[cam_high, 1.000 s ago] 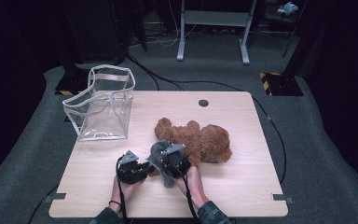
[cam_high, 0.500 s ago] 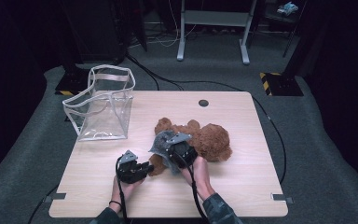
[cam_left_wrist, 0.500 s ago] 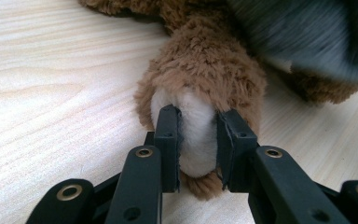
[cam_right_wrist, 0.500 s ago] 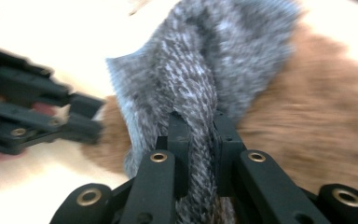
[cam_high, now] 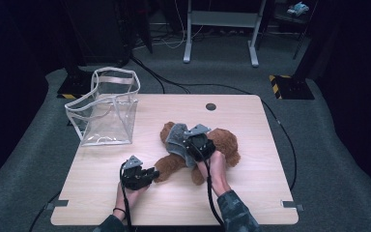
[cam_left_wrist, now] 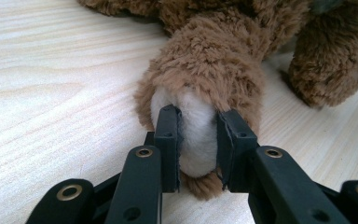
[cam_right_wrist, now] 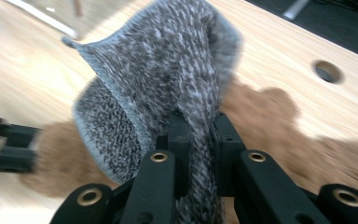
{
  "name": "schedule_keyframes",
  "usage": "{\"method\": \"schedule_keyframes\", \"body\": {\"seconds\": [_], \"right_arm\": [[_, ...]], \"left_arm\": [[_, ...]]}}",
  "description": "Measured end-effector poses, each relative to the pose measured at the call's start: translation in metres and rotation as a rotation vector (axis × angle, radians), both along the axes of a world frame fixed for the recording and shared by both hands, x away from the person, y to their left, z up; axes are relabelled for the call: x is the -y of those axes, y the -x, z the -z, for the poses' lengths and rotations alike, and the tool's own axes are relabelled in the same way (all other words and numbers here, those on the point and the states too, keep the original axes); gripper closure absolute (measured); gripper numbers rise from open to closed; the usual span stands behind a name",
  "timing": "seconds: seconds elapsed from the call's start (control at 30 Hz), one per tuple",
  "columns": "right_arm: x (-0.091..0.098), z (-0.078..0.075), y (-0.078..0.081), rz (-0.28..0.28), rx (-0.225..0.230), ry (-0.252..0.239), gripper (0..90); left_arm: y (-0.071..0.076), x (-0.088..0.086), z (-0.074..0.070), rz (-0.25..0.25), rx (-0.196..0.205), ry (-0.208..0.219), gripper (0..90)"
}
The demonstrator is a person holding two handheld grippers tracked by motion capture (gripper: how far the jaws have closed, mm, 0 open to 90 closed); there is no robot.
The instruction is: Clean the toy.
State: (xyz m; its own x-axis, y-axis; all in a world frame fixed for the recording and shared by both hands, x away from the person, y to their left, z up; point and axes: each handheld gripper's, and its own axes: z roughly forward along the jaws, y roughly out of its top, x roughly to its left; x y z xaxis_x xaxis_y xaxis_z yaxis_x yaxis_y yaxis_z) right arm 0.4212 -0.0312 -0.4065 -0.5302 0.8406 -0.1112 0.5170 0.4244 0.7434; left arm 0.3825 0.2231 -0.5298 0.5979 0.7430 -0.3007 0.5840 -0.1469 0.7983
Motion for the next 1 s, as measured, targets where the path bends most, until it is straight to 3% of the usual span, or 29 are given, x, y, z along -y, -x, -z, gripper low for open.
{"method": "schedule_keyframes", "body": {"seconds": [0.13,0.23,0.37,0.43,0.53,0.7,0.9,0.93,1.0], "right_arm": [[0.017,-0.002,-0.001,0.022,-0.010,-0.023,81.5],[0.007,-0.008,0.001,0.004,0.002,-0.035,81.4],[-0.015,-0.010,0.000,-0.060,0.024,0.008,81.3],[-0.015,-0.006,-0.002,-0.054,0.015,0.007,81.3],[-0.006,-0.004,-0.006,-0.017,-0.005,-0.031,81.3],[-0.001,-0.002,-0.005,-0.009,-0.010,-0.038,81.2],[-0.011,-0.007,-0.003,-0.038,0.016,-0.050,81.2],[-0.013,-0.006,-0.004,-0.055,0.019,-0.033,81.3],[-0.012,-0.002,-0.006,-0.041,0.009,-0.029,81.4]], "left_arm": [[0.000,0.000,0.000,0.001,0.001,-0.003,72.2],[0.000,0.000,0.000,0.001,0.000,-0.002,72.2],[0.000,0.000,0.000,0.002,0.000,-0.004,72.1],[0.000,0.000,0.000,0.001,0.000,-0.003,72.1],[0.000,0.000,0.000,0.002,0.000,-0.003,72.1],[0.000,0.000,0.000,0.001,0.000,-0.003,72.1],[0.000,0.000,0.000,0.001,0.001,-0.004,72.1],[0.000,0.000,0.000,0.002,0.000,-0.005,72.1],[0.000,0.001,0.000,-0.006,0.004,0.000,72.1]]}}
